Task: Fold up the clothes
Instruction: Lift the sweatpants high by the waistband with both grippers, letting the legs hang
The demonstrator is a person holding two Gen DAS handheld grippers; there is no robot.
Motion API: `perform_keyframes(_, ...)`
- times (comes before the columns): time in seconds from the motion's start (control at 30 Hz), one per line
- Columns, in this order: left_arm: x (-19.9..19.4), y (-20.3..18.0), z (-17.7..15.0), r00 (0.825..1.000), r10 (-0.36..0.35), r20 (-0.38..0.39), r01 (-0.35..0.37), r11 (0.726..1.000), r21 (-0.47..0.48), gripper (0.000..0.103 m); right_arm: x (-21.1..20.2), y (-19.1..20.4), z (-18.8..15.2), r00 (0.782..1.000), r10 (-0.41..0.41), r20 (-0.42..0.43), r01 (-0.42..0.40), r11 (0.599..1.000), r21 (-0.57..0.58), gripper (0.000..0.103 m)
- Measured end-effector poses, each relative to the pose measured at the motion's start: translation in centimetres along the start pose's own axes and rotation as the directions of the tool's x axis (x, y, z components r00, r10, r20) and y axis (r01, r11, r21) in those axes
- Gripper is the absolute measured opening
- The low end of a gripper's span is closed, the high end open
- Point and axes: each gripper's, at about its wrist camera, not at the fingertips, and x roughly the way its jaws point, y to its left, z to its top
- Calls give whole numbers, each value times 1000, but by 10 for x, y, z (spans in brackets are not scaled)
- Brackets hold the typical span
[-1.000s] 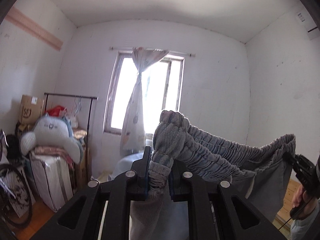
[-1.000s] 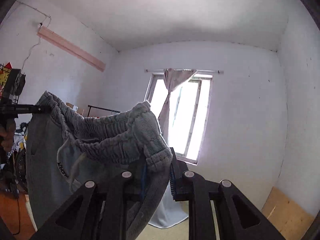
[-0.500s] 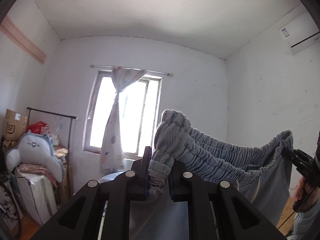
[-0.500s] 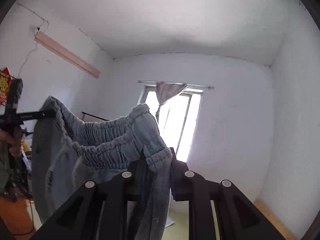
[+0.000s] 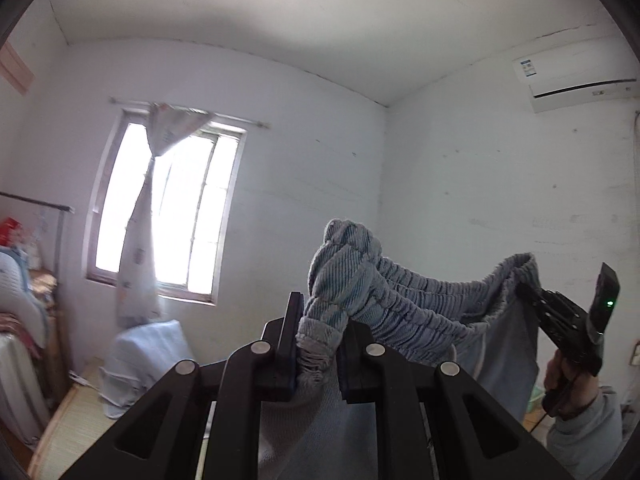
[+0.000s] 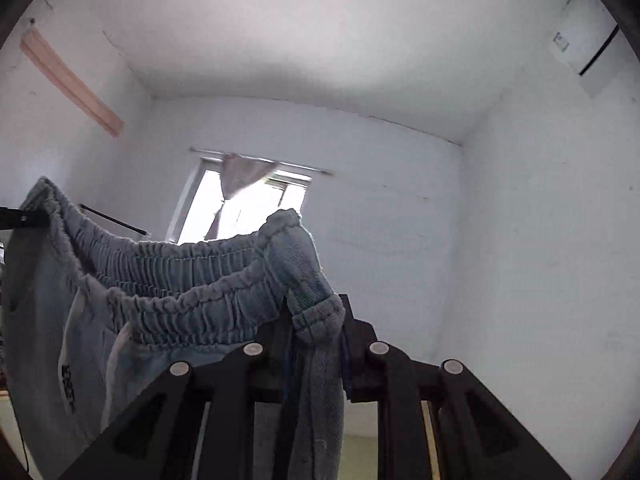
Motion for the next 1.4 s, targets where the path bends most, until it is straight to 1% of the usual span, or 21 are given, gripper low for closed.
perform_keyframes(0.13, 23, -35, 3, 996, -93, -15, 93, 996, -8, 13, 1, -38, 2, 994, -102, -28, 101, 994, -35, 19)
perform_keyframes(0.2, 32, -56, 6, 990, -140, -15, 140, 990, -5, 13, 3, -59, 12, 986, -167, -29, 165, 984, -59, 19)
perform_keyframes(0.23, 37, -64, 8, 987, -161, -13, 160, 987, -3, 13, 12, -59, 11, 980, -195, -27, 193, 979, -71, 19)
perform_keyframes(0.3, 52, -78, 11, 978, -207, -12, 207, 978, -12, 13, 34, -61, 5, 968, -251, -20, 248, 964, -93, 19)
perform_keyframes(0.4, 68, -90, 8, 968, -250, -17, 249, 968, -35, 13, 53, -75, 10, 942, -334, -10, 330, 935, -129, 19)
perform_keyframes(0.43, 73, -91, 5, 965, -260, -19, 259, 965, -42, 13, 64, -73, 11, 934, -358, -5, 353, 922, -157, 19)
perform_keyframes(0.5, 85, -89, -3, 962, -271, -23, 270, 962, -52, 13, 86, -70, 14, 914, -405, 6, 397, 893, -213, 19)
perform_keyframes(0.53, 91, -85, -8, 963, -269, -29, 267, 962, -59, 13, 96, -69, 12, 908, -420, 8, 409, 881, -236, 19)
perform_keyframes(0.57, 97, -80, -14, 964, -265, -36, 262, 963, -66, 13, 109, -66, 8, 906, -424, 9, 413, 876, -252, 19)
perform_keyframes(0.63, 106, -67, -26, 968, -247, -51, 243, 967, -82, 13, 130, -60, -3, 909, -418, -7, 402, 879, -258, 19)
perform_keyframes(0.73, 112, -42, -41, 976, -205, -72, 198, 975, -97, 13, 172, -37, -25, 920, -390, -33, 367, 891, -268, 19)
perform_keyframes(0.83, 107, -10, -51, 983, -156, -94, 146, 983, -108, 13, 229, 2, -54, 939, -340, -50, 313, 905, -286, 19)
perform_keyframes(0.93, 91, 28, -61, 990, -82, -113, 71, 993, -99, 13, 267, 44, -73, 961, -271, -59, 244, 927, -284, 19)
perform_keyframes(1.03, 75, 68, -71, 991, -4, -133, -8, 996, -88, 13, 309, 104, -91, 981, -182, -68, 158, 950, -271, 19)
perform_keyframes(1.13, 53, 114, -81, 985, 85, -152, -99, 991, -89, 13, 360, 182, -107, 993, -80, -85, 56, 966, -254, 19)
perform_keyframes(1.2, 36, 151, -88, 974, 151, -167, -168, 981, -96, 13, 384, 241, -124, 995, -7, -100, -18, 969, -245, 19)
perform_keyframes(1.27, 18, 191, -100, 957, 220, -190, -242, 965, -103, 13, 405, 303, -144, 991, 68, -117, -94, 966, -239, 19)
perform_keyframes(1.37, -22, 253, -133, 921, 316, -227, -347, 931, -116, 13, 442, 405, -173, 974, 175, -144, -206, 946, -248, 18)
perform_keyframes(1.4, -35, 275, -145, 906, 350, -240, -384, 916, -117, 13, 451, 439, -183, 966, 211, -153, -244, 938, -248, 18)
